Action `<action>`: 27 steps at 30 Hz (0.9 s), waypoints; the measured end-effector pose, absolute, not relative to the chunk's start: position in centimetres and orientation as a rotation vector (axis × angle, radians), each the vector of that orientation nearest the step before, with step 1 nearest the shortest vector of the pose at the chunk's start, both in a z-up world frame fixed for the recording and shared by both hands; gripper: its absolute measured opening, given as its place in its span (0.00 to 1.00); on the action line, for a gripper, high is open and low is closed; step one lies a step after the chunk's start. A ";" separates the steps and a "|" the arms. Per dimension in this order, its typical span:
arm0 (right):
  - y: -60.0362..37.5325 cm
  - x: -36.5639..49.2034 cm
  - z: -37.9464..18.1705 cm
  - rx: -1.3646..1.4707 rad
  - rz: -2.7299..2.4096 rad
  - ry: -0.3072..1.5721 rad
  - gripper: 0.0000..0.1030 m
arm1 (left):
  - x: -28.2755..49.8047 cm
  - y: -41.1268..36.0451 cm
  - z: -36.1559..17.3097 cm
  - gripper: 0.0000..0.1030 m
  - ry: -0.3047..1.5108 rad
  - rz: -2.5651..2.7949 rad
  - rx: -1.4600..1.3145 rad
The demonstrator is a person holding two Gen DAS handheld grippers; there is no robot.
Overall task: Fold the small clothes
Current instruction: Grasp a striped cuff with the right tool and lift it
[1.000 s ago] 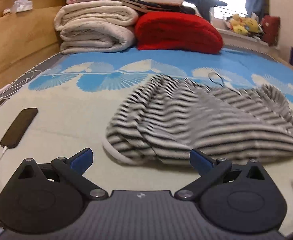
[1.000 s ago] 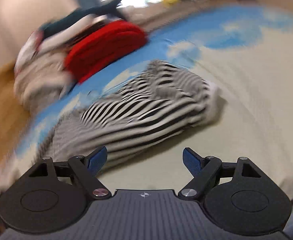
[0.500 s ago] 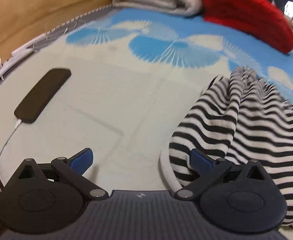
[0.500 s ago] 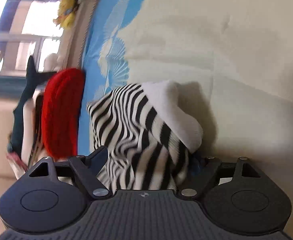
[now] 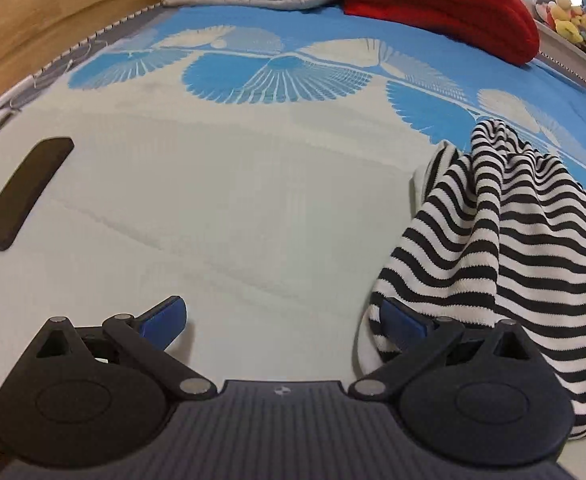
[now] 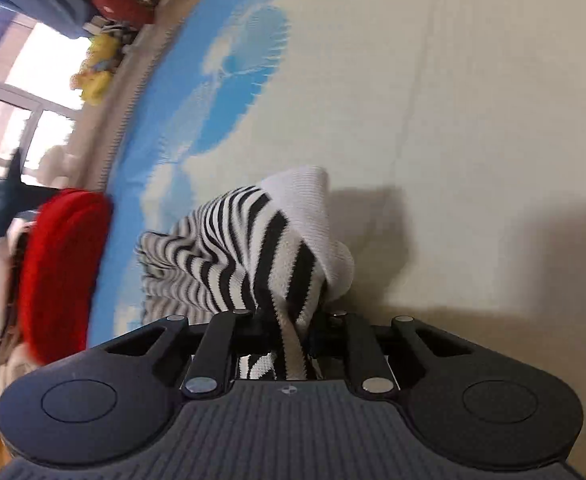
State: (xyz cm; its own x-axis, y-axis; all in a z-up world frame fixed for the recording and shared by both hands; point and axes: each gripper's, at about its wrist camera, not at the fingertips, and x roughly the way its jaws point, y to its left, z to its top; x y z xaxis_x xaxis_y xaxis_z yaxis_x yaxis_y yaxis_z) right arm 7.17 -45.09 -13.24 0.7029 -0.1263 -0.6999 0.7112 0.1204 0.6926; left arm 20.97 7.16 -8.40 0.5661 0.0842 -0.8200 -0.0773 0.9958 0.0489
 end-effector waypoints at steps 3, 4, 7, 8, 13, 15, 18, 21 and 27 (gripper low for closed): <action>-42.7 9.3 -9.3 1.065 -0.626 0.533 0.15 | 20.9 7.2 -8.2 1.00 0.960 0.099 -0.005; -41.2 10.3 -7.3 0.955 -0.595 0.517 0.15 | 20.9 7.5 -8.1 1.00 0.962 0.100 -0.021; -34.3 14.0 -0.9 0.602 -0.451 0.449 0.14 | 21.6 8.7 -7.7 1.00 0.959 0.120 -0.071; -31.3 15.4 0.8 0.487 -0.393 0.429 0.14 | 21.8 9.3 -7.6 1.00 0.952 0.134 -0.086; -12.4 19.9 1.9 -0.080 -0.011 0.430 0.15 | 22.0 12.6 -6.9 1.00 0.938 0.204 -0.182; -6.2 19.5 -1.3 -0.288 0.121 0.481 0.15 | 22.0 13.5 -6.8 1.00 0.942 0.211 -0.207; -0.1 18.3 -7.0 -0.480 0.262 0.619 0.15 | 21.8 13.9 -6.6 1.00 0.942 0.199 -0.210; 2.0 17.4 -9.5 -0.583 0.226 0.598 0.15 | 21.6 13.8 -6.4 1.00 0.926 0.169 -0.207; 1.1 17.8 -6.4 -0.475 0.238 0.553 0.15 | 21.0 12.9 -5.3 1.00 0.838 0.072 -0.240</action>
State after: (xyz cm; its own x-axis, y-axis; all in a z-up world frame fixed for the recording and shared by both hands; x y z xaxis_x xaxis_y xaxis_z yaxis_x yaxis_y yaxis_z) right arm 17.80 1.10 -6.36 0.8276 0.0904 -0.5540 -0.3404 0.8657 -0.3671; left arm 20.99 12.85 -5.32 0.6682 -0.0310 -0.7434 -0.1580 0.9704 -0.1824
